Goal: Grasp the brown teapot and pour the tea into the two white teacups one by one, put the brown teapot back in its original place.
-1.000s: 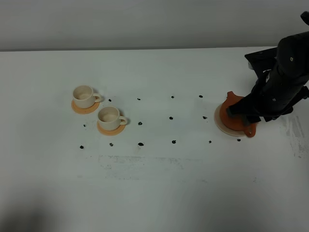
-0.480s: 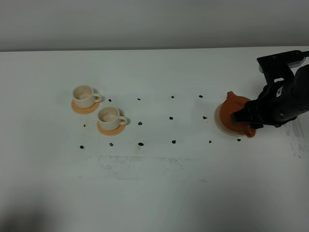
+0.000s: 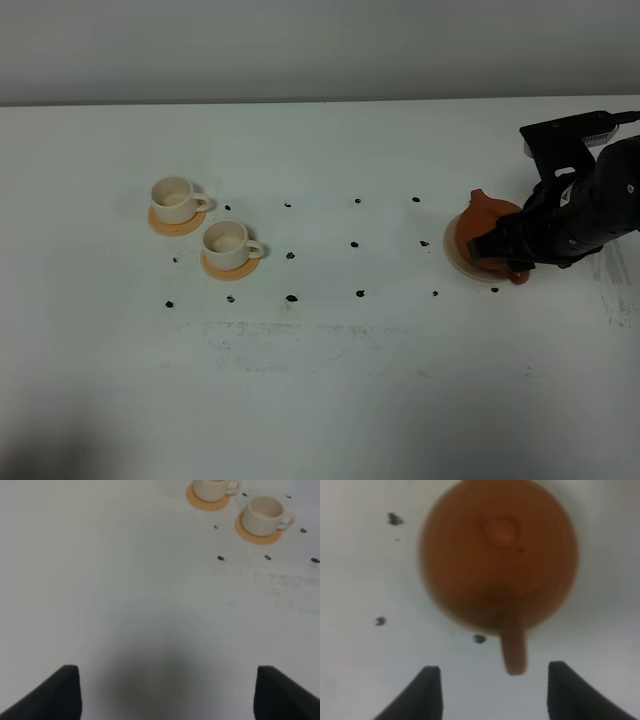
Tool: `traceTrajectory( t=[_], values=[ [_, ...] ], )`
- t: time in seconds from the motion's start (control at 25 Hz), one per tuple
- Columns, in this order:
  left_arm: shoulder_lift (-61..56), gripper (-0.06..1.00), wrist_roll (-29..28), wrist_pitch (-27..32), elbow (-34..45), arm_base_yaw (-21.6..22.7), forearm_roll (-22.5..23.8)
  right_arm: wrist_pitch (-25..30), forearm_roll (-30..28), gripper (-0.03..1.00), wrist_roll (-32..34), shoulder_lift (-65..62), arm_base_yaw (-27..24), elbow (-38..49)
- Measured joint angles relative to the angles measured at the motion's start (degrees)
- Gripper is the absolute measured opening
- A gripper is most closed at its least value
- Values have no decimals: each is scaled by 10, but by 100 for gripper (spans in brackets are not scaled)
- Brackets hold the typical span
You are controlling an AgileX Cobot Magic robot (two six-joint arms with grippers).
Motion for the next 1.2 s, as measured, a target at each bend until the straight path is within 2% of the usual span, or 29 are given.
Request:
traceTrajectory(
  t=[0.2, 1.2],
  values=[
    [0, 67, 0, 0, 0, 0, 0, -15, -5, 46, 0, 0, 0, -1],
    [0, 67, 0, 0, 0, 0, 0, -15, -48, 46, 20, 0, 17, -1]
  ],
)
